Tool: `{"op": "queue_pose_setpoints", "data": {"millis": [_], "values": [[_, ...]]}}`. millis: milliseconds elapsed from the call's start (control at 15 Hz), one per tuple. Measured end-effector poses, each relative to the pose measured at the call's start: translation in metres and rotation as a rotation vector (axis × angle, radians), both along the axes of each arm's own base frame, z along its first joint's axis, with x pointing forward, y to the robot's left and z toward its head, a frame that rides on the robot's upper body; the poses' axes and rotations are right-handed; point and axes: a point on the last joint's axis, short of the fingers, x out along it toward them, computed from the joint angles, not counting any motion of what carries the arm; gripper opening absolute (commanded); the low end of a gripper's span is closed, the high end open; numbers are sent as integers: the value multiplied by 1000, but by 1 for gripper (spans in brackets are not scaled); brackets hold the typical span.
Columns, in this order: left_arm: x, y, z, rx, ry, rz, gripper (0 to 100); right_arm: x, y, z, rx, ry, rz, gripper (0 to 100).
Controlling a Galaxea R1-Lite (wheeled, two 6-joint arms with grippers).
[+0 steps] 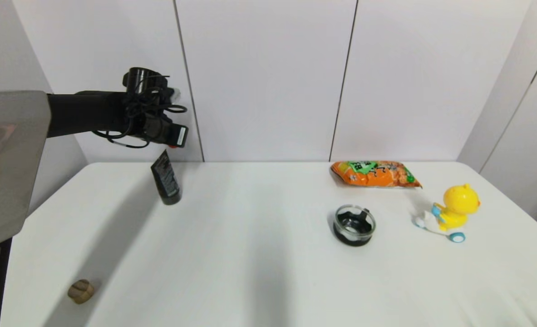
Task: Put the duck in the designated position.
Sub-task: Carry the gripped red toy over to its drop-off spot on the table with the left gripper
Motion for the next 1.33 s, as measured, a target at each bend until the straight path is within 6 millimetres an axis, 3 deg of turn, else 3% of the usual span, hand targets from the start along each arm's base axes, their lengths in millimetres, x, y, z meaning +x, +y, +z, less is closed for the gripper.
{"op": "queue_pose_setpoints", "data": {"millis": [533, 1333], "values": [[6, -3, -15, -39, 55, -65, 0, 0, 0, 0, 0, 0, 0, 100], [6, 2, -19, -36, 81, -56, 0, 0, 0, 0, 0, 0, 0, 100]]}}
